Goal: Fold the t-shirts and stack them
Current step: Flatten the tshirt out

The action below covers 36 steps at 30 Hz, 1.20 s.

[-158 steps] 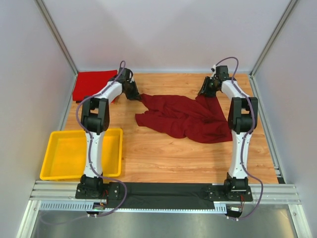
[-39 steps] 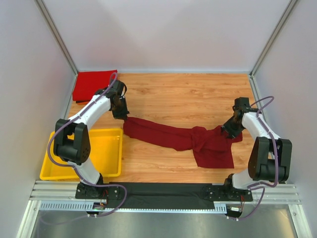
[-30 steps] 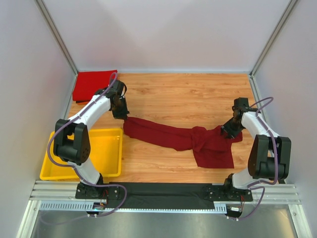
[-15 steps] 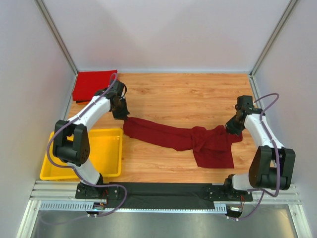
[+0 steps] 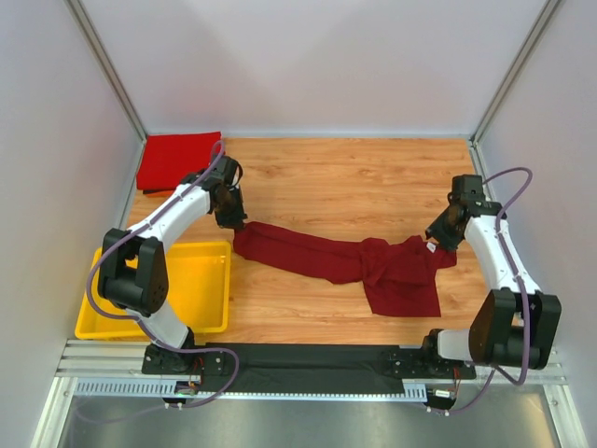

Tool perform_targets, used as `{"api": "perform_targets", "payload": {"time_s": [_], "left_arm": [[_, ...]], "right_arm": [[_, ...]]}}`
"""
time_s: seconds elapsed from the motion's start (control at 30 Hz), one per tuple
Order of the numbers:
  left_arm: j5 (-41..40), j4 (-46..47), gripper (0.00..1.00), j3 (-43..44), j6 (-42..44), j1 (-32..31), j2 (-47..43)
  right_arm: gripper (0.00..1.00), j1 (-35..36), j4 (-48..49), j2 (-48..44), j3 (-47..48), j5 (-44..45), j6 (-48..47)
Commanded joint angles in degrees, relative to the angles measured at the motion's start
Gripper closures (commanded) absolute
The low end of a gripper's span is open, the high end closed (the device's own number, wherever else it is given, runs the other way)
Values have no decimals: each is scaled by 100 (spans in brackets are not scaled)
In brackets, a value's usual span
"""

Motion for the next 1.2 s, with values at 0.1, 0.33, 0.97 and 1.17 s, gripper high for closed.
{"api": "perform_targets", "payload": {"time_s": [0.1,0.33,0.97,1.17], "left_arm": [[37,93,100,-9,-24,-23,-225],[55,137,100,-62,-33,-23,-252],[2,172,100,-141,-24,-50,-340],[-7,154,100,-123,-33,-67,-340]], "right_arm": [[62,-13,-32,444,-97,-369,249],[61,-13,73,867,-124,-518,644],[63,-4,135,1482,-185,-439,988],[61,-4,100,1552,-185,-457,1005]]}}
